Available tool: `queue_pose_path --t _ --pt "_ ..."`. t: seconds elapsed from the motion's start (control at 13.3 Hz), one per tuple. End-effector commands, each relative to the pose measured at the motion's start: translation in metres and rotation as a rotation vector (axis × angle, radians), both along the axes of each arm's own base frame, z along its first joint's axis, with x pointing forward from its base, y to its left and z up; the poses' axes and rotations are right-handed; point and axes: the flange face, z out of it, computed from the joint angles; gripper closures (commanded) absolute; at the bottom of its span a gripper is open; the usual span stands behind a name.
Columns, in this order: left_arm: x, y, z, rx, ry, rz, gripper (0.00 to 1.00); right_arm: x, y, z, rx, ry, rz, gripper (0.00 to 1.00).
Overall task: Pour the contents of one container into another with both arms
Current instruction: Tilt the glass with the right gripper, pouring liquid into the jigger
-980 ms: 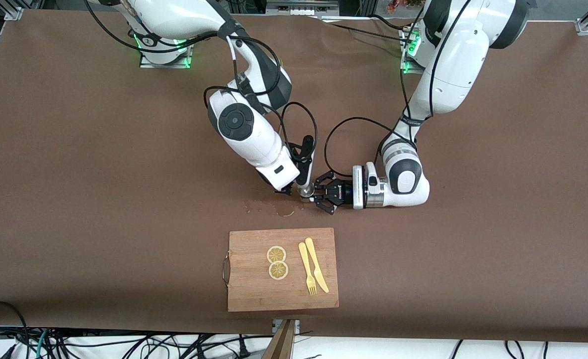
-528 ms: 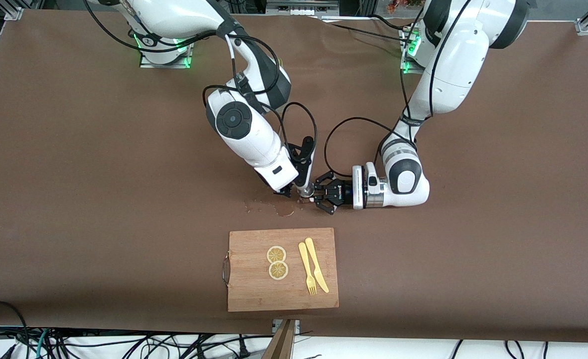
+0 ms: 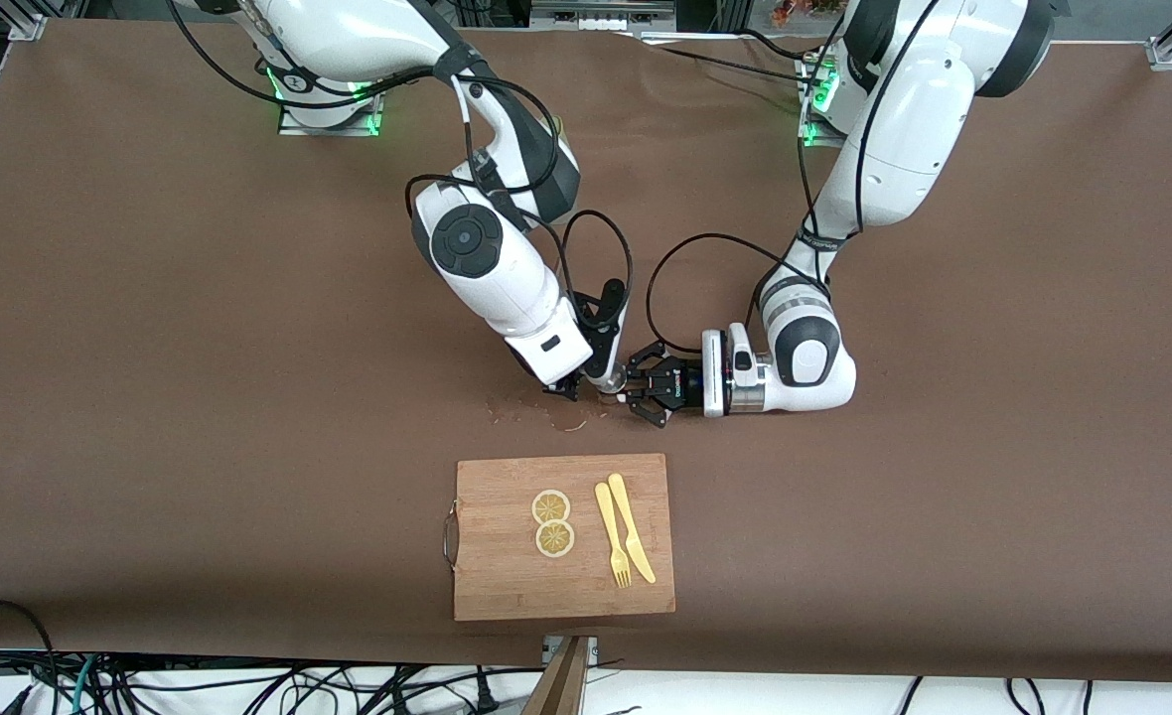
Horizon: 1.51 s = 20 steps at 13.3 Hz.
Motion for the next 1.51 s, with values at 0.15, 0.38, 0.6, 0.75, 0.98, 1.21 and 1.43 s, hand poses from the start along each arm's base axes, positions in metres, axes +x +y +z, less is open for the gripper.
queue_pose_path --t 0.15,0.38,0.6,0.75,0.98,1.21,1.43 --pt "0.004 -0.007 0.000 -0.003 -0.049 0.032 1.00 0.001 0.005 0.002 -0.030 -0.036 0.002 0.99" --pt "0.005 -0.006 0.000 -0.003 -0.050 0.033 1.00 -0.001 0.008 0.002 -0.042 -0.043 0.002 0.99" --pt "0.005 -0.006 0.000 -0.003 -0.050 0.033 1.00 -0.002 0.010 0.008 -0.041 -0.053 -0.006 0.99" --pt "0.005 -0.006 -0.001 -0.002 -0.049 0.032 1.00 0.000 0.010 0.011 -0.033 -0.054 -0.011 0.98" --pt "0.005 -0.006 0.000 -0.003 -0.049 0.033 1.00 0.007 0.000 0.017 -0.009 -0.044 -0.039 0.98" --pt "0.005 -0.006 -0.001 -0.002 -0.049 0.032 1.00 0.007 -0.016 0.035 0.073 0.015 -0.064 0.97" --pt "0.006 -0.005 0.001 -0.002 -0.054 0.034 1.00 0.015 -0.041 0.047 0.129 0.075 -0.030 0.98"
